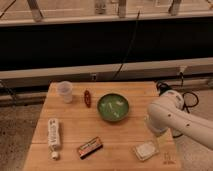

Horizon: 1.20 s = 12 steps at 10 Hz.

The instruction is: Place the white sponge in the ceramic bowl

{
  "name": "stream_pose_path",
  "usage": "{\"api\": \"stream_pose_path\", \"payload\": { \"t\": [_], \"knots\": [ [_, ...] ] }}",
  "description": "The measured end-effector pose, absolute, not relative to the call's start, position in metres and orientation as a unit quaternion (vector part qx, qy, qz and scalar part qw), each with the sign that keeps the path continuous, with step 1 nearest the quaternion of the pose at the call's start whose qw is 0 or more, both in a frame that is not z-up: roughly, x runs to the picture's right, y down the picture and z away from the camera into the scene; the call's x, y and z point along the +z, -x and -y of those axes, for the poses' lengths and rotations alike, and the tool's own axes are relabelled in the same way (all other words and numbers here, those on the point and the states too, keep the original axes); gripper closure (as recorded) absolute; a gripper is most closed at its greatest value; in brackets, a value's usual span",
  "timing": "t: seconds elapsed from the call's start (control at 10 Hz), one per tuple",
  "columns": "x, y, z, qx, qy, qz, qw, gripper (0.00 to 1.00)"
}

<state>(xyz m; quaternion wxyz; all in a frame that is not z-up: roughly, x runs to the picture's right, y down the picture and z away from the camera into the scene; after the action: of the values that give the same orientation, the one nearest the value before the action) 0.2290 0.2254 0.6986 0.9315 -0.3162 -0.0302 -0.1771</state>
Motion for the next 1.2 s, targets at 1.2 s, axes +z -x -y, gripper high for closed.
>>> {"api": "stream_pose_path", "payload": {
  "t": [1.2],
  "knots": [
    [0.733, -0.215, -0.288, -0.194, 0.324, 0.086, 0.922, 0.2]
  ]
}}
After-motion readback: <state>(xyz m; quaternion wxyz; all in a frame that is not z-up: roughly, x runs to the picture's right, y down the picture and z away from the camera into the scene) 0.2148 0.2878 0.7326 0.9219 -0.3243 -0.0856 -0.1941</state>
